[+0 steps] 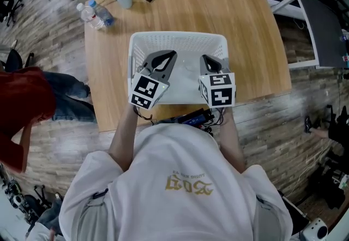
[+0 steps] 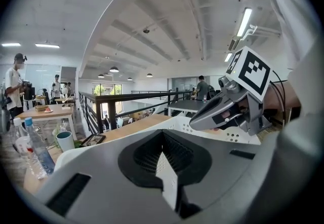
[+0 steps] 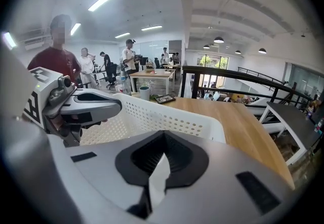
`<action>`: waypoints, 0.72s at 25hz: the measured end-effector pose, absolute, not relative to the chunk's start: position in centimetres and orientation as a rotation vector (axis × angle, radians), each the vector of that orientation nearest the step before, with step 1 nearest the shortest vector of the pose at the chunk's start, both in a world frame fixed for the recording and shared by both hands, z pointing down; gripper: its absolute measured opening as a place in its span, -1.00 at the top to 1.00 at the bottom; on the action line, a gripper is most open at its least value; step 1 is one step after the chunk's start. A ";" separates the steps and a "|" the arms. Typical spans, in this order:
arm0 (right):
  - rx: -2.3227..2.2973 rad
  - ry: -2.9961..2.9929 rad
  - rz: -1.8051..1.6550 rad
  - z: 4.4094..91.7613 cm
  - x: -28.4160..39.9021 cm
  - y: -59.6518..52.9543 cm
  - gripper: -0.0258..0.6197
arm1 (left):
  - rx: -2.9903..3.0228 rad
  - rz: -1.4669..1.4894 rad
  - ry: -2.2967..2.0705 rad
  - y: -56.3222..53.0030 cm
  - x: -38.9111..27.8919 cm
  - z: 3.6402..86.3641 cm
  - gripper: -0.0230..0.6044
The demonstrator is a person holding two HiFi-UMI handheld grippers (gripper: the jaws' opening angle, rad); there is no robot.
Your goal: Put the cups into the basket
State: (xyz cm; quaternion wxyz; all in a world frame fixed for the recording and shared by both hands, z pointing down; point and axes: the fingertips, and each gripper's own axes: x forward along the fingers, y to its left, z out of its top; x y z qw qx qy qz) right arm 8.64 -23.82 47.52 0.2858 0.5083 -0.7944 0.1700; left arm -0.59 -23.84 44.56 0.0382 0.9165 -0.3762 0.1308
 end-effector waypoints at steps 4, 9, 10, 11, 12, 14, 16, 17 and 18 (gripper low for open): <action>1.392 -2.182 0.397 45.9 8.3 -23.9 0.89 | 2.831 0.361 -1.235 -24.0 -1.2 42.8 0.90; 1.419 -2.254 0.350 44.0 7.9 -23.7 0.89 | 2.788 0.242 -1.137 -23.7 -1.3 40.9 0.90; 1.422 -2.266 0.345 43.8 7.8 -23.6 0.89 | 2.766 0.189 -1.109 -23.6 -1.3 40.5 0.90; 1.425 -2.276 0.340 43.5 7.6 -23.5 0.89 | 2.750 0.155 -1.108 -23.6 -1.5 40.3 0.90; 1.431 -2.287 0.332 43.2 7.5 -23.4 0.89 | 2.745 0.143 -1.124 -23.6 -1.7 40.0 0.90; 1.449 -2.311 0.315 42.5 7.4 -23.4 0.89 | 2.752 0.149 -1.164 -23.6 -2.0 39.6 0.90; 1.466 -2.338 0.308 41.7 7.3 -23.2 0.89 | 2.762 0.145 -1.189 -23.5 -2.2 38.9 0.90; 1.473 -2.351 0.307 41.3 7.3 -23.1 0.89 | 2.764 0.136 -1.198 -23.4 -2.3 38.4 0.90; 1.479 -2.363 0.305 41.0 7.3 -23.0 0.89 | 2.766 0.125 -1.206 -23.2 -2.4 38.0 0.90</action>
